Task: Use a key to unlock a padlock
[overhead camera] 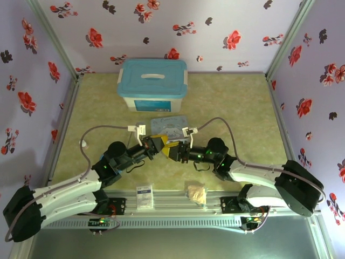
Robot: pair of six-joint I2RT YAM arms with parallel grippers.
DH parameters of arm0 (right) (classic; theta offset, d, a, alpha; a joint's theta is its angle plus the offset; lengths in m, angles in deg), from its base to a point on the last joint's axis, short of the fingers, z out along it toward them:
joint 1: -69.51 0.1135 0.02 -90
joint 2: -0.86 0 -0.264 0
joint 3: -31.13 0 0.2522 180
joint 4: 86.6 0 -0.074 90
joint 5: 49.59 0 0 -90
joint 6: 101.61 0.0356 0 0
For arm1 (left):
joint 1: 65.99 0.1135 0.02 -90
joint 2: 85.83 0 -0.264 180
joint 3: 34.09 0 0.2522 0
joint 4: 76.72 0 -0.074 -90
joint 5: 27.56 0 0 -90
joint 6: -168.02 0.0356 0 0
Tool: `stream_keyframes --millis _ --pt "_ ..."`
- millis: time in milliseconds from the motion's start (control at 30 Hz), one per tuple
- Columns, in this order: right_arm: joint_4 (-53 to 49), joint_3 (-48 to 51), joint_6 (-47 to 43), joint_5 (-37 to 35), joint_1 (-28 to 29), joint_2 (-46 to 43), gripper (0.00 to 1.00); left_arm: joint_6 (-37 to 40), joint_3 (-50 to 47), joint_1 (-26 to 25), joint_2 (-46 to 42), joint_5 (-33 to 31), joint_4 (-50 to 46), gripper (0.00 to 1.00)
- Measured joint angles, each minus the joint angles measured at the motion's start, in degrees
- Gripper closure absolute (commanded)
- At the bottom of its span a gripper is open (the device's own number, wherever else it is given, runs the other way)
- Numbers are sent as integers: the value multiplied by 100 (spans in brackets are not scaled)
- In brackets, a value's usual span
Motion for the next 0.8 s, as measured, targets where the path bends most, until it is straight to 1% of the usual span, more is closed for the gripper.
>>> stream_keyframes --millis 67,100,233,333,367,400,433,500,533,567,633,667,733,800 --pt "66 0 42 -2 4 50 82 -2 -22 0 24 7 72 100" --pt "98 0 55 -4 4 74 85 -22 -35 0 31 24 111 100" --pt "223 0 57 -2 4 177 88 -42 -83 0 31 39 240 100" --pt "299 4 87 -15 0 195 99 -50 -94 0 31 26 317 100" --pt "332 13 116 -31 -2 197 100 -63 -94 7 31 26 326 85" --pt "345 24 92 -31 -2 197 100 -81 -96 15 31 24 328 74" --pt "343 35 74 -48 0 188 100 -109 -96 15 31 20 315 71" --pt "173 94 -46 -173 7 52 100 -289 -96 39 -26 -92 166 68" --pt "-87 120 -201 -295 15 -105 100 -461 -72 87 -127 -203 -103 58" --pt "-487 120 -398 -466 44 -317 100 -688 -15 162 -262 -337 -507 50" --pt "-1526 59 -957 -1058 181 -861 100 -1193 136 365 -584 -645 -1342 48" --pt "-2055 -11 -1270 -1410 297 -1117 100 -1379 162 446 -734 -754 -1569 47" --pt "-2830 -144 -1814 -2009 476 -1469 100 -1762 166 549 -942 -920 -1904 47" --pt "-3434 -251 -2299 -2520 570 -1668 100 -2092 166 562 -905 -933 -2015 47"
